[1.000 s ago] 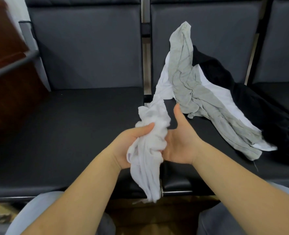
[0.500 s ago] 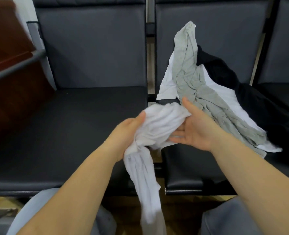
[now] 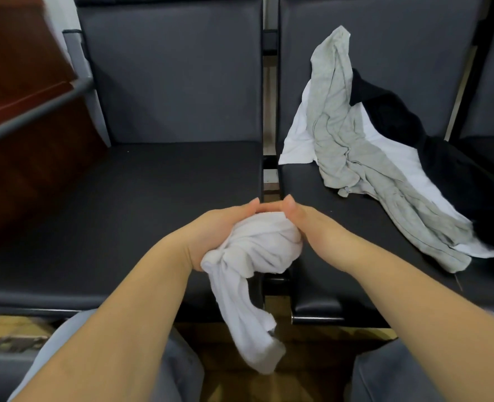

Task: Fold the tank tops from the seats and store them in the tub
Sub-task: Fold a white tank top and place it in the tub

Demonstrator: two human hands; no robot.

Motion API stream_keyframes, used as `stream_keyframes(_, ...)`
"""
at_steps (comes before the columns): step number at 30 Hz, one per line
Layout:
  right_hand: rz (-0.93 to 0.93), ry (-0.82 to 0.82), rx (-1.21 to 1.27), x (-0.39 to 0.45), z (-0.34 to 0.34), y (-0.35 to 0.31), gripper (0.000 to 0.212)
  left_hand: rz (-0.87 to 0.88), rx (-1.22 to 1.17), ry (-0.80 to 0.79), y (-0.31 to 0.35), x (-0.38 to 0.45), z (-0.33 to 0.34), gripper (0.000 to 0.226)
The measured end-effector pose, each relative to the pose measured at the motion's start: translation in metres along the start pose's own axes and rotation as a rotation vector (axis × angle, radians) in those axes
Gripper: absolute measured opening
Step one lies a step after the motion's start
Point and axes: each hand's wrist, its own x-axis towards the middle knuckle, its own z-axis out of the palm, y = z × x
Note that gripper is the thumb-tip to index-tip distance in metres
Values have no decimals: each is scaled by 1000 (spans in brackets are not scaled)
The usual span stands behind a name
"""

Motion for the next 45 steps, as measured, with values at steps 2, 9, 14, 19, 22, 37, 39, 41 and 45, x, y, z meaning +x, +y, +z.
stream_keyframes(2, 106, -38, -4, -5, 3, -2, 81, -84, -61, -33, 0, -1, -6, 61)
stream_keyframes(9, 29, -124, -203, -14, 0, -11, 42, -118, -25, -74, -4, -16, -15, 68)
stream_keyframes(14, -118, 14, 487, -20, -19, -11, 59, -20, -52, -122, 1, -31, -15, 48)
stream_keyframes(19, -109, 248, 838, -31, -42, -18, 107, 69, 52, -121, -3, -53, -51, 45)
stream_keyframes(22, -63, 271, 910, -40, -38, -18, 108, 111, 50, -18, -5, -60, -57, 35)
stream_keyframes(37, 361, -222, 238, -36, 97, 10, 79, 178, -163, 250, -8, -65, -35, 41)
stream_keyframes(39, 289, -130, 265, -26, 90, 10, 98, 183, -178, 208, -6, -63, -32, 40)
stream_keyframes(41, 184, -49, 293, -18, 82, 5, 93, 182, -135, 201, -5, -60, -29, 38)
stream_keyframes(45, 52, 60, 263, -6, 69, -7, 66, 140, 1, 160, -3, -54, -24, 42)
